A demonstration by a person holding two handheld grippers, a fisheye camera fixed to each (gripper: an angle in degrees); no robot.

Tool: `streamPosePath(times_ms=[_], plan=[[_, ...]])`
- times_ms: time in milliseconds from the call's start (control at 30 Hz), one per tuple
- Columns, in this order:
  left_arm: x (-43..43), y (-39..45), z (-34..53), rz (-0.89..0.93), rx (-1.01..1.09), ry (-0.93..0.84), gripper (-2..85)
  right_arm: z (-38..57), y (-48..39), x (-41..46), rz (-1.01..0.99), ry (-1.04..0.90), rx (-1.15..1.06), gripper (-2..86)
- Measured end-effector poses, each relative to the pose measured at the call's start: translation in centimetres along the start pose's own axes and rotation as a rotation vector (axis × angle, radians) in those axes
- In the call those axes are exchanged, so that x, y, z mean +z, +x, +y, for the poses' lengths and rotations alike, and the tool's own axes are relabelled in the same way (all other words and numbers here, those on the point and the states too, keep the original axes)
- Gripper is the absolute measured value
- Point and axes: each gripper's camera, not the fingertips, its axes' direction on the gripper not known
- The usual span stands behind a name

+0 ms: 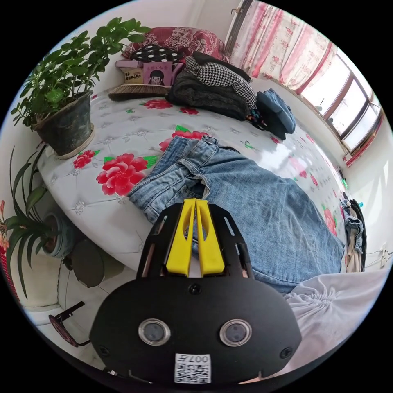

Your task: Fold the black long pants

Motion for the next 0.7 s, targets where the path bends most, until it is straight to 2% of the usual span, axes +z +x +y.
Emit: streamPosePath(times_ms=[100,300,367,600,700], plan=[[0.4,1.0,0.6,0.003,0.015,-0.037,-1.0,0.5,6.1,-2.9,-0.037,0.040,0.080,8.4],[1.3,1.4,1.7,0.086,-0.068,-0.066,-1.0,-0.8,12.9,-0.7,-0.132,-0.140,0.175,6.7],[1.4,1.8,2.1,0.082,-0.062,-0.084,-1.0,-1.2,13.8,-1.1,-0.045,-0.150,0.208,5.0],[1.5,2.4,3.1,0.047,-0.013,-0.103,-1.0,-2.7,13.2,-3.9,0.124,-0.200,0.008,3.6],[1.7,2.0,3.5,0.053,-0.040,-0.100,-1.0,-1.7,17.1,-4.4,0.004,-0.186,0.081,5.4]])
